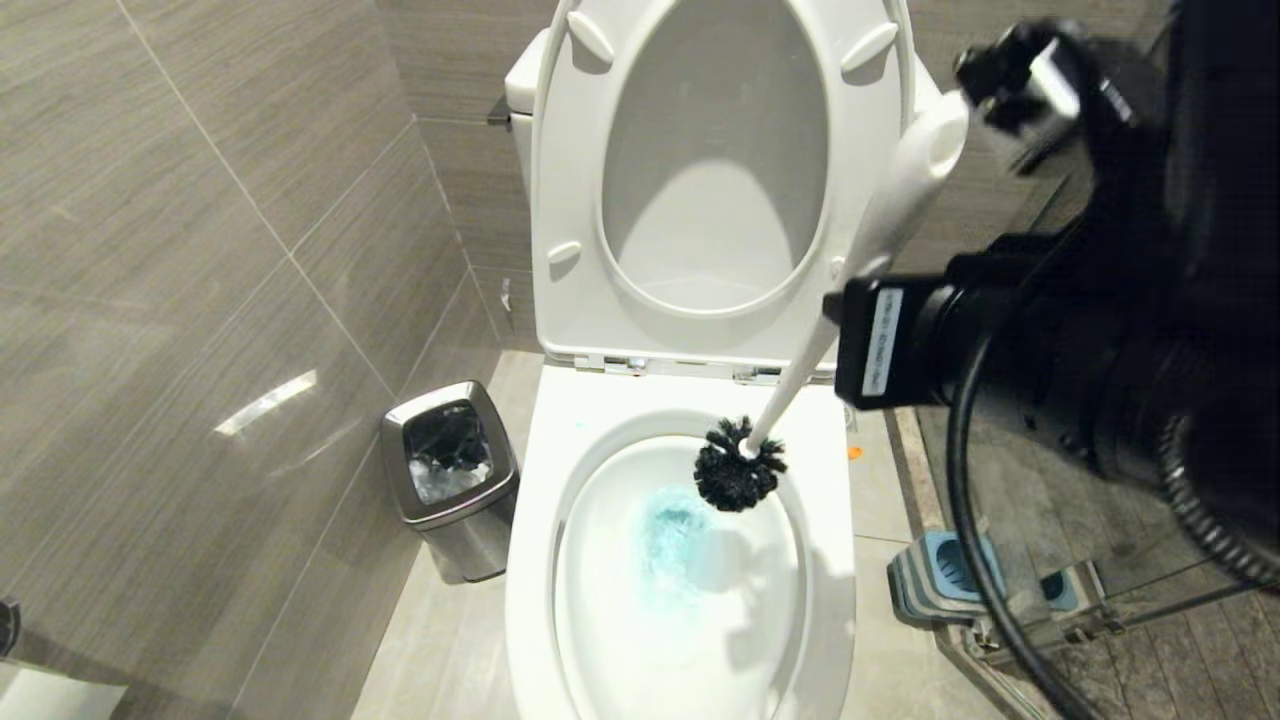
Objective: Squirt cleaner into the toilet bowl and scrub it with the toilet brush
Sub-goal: Scrub the toilet bowl
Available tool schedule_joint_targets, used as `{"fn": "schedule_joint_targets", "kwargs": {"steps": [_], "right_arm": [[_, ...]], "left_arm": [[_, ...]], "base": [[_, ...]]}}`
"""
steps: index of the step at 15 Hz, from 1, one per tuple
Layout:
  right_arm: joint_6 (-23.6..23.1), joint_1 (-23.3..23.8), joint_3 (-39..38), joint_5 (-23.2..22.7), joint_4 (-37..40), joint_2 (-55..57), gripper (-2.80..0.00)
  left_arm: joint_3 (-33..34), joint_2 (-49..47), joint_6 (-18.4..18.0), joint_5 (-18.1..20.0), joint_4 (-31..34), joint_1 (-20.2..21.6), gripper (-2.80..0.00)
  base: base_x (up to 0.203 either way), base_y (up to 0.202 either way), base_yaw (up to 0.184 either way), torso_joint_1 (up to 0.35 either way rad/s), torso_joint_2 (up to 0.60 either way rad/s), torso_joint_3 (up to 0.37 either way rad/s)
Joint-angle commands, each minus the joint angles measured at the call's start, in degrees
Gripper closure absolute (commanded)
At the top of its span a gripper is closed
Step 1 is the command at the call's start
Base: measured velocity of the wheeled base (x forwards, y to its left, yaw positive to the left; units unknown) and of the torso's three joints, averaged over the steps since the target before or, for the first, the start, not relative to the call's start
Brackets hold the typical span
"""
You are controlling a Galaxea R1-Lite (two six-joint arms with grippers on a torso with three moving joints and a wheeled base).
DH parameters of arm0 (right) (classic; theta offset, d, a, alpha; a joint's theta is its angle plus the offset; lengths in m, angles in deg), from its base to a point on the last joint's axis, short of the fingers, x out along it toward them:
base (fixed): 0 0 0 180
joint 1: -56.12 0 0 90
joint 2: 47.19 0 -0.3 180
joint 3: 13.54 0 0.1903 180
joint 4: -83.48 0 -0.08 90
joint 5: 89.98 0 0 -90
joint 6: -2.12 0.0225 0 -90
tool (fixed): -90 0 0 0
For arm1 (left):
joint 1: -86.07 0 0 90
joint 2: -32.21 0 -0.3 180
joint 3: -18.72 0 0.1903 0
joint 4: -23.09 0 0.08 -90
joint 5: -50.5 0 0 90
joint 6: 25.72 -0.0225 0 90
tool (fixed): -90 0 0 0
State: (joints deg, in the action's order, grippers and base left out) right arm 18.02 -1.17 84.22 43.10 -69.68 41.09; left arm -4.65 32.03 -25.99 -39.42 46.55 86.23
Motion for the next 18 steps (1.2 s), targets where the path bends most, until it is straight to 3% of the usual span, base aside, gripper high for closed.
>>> {"fn": "schedule_joint_targets", "kwargs": {"steps": [1,3,6,10,13,16,18], "right_arm": [[7.17,-0.31,-6.24,0.18,-1.08,6.15,0.0],[10.12,-0.28,-6.15,0.09,-1.97,8.41,0.0],[6.03,1.06,7.37,-0.48,0.22,7.95,0.0],[3.36,1.85,24.85,-1.06,11.96,7.71,0.0],[6.99,1.33,18.54,-1.16,13.28,7.94,0.0],[15.55,0.25,5.93,-1.16,13.53,9.8,0.0],[19.95,-0.38,2.1,-1.08,12.71,12.25,0.0]], "left_arm": [[0.0,0.01,0.01,0.01,-0.01,0.02,0.0],[0.0,0.01,0.01,0.01,-0.01,0.02,0.0],[0.0,0.01,0.01,0.01,-0.01,0.02,0.0],[0.0,0.01,0.01,0.01,-0.01,0.02,0.0],[0.0,0.01,0.01,0.01,-0.01,-0.07,0.0],[0.0,0.01,0.01,0.01,-0.01,-0.07,0.0],[0.0,0.01,0.0,0.01,-0.01,-0.01,0.0]], "base": [[0.0,0.0,0.0,0.0,0.0,0.0],[0.0,0.0,0.0,0.0,0.0,0.0],[0.0,0.0,0.0,0.0,0.0,0.0],[0.0,0.0,0.0,0.0,0.0,0.0],[0.0,0.0,0.0,0.0,0.0,0.0],[0.0,0.0,0.0,0.0,0.0,0.0],[0.0,0.0,0.0,0.0,0.0,0.0]]}}
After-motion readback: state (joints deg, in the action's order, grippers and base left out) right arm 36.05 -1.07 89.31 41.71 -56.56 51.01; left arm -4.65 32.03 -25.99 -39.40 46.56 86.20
